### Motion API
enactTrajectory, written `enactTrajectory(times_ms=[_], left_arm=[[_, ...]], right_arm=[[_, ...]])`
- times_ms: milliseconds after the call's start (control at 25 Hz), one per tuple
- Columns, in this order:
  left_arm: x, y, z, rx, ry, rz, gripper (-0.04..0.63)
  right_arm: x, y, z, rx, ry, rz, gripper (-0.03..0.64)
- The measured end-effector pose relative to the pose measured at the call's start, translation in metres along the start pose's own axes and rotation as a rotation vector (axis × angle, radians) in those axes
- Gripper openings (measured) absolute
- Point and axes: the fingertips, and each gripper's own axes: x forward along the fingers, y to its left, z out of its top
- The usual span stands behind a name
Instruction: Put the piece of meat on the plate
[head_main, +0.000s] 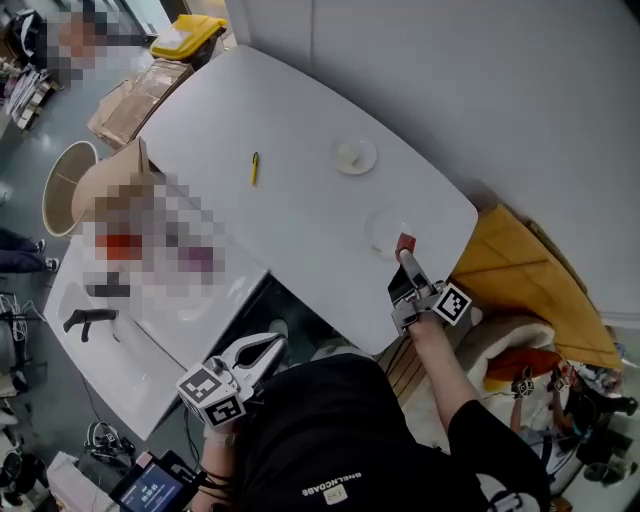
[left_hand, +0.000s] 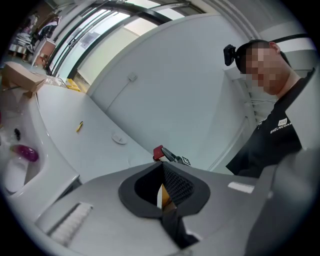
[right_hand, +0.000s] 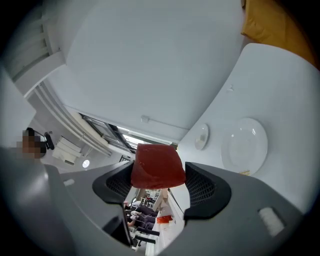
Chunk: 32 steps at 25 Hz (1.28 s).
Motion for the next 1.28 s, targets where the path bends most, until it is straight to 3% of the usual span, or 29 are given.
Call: enactTrajectory(times_ms=[400,560,1280], left_arm=[[-0.007,-0.017,-0.024,-0.089,-0.043,0.129,0.020],[-0.004,-0.033,-0.035,-0.097,-0.064,0.170,0.020],[-0.030,-0.010,-0.054,-0.165,-0.109,0.265,0.020]], right_arm=[[0.035,-0.064,0.025,-0.188,0.198,-0.104,0.319],[0.031,-0.091,0.036,-0.267,0.265,-0.190,0.319],[0.074,-0.176,0.015,-0.542,0.499,-0.471,0.319]])
